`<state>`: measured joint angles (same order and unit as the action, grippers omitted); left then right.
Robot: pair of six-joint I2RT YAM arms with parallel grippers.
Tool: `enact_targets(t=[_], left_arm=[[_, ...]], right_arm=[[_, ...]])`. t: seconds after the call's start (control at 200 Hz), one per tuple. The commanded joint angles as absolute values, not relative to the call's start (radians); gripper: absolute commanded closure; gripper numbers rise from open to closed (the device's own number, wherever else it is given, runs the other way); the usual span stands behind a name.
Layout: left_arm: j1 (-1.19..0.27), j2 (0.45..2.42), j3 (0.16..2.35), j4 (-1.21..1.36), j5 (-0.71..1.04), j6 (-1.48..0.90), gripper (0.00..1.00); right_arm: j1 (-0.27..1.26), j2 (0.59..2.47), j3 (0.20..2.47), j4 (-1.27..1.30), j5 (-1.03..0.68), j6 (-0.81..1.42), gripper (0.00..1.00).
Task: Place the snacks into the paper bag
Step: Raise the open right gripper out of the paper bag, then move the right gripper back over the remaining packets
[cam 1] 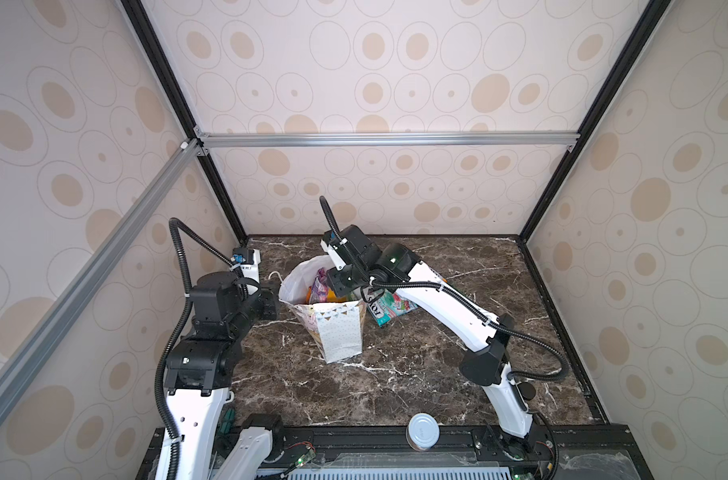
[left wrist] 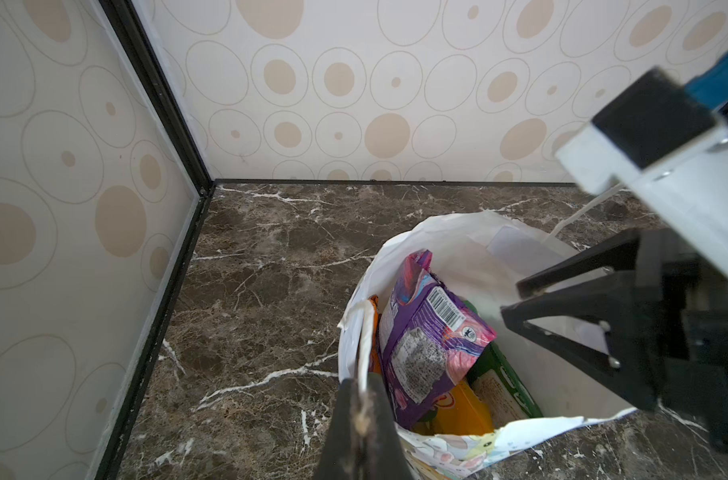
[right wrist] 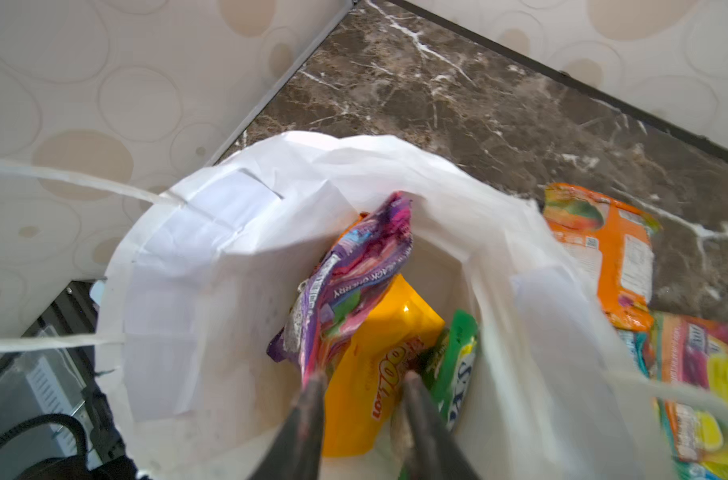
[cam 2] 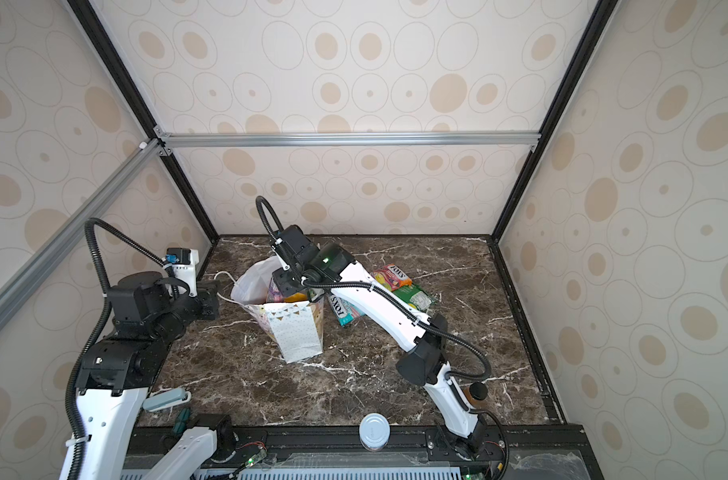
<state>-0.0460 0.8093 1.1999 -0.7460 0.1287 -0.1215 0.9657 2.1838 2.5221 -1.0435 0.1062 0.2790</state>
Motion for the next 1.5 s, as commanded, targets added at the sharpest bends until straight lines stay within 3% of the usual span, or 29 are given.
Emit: enact_targets(t=[0.0, 0.39, 0.765, 0.97, 1.17, 1.495], left_arm=[[-0.047, 0.811, 1.24, -0.733, 0.116, -0.094, 1.0], [-0.047, 0.832, 1.262, -0.751, 0.05, -0.104, 1.0], [-0.045, 0.833, 1.257, -0.767, -0.03, -0.132, 1.0], [-0.044, 0.844, 1.277, -0.784, -0.012, -0.156, 1.0], [-0.045, 0.859, 1.293, -0.789, 0.047, -0.182, 1.0], [-0.044, 0.855, 1.333, -0.861, 0.026, -0.21, 1.0]], right_arm=[[0.977, 2.155, 2.559, -1.149, 0.265, 0.226, 0.57], [1.006, 1.996, 2.442, -0.992, 0.09, 0.224, 0.58], [0.993, 1.463, 1.758, -0.611, 0.212, 0.244, 0.53], [0.871, 1.222, 1.473, -0.709, 0.308, 0.356, 0.52], [0.644, 0.98, 1.176, -0.726, 0.223, 0.465, 0.48], [0.428, 0.944, 0.945, -0.689, 0.053, 0.474, 0.45]])
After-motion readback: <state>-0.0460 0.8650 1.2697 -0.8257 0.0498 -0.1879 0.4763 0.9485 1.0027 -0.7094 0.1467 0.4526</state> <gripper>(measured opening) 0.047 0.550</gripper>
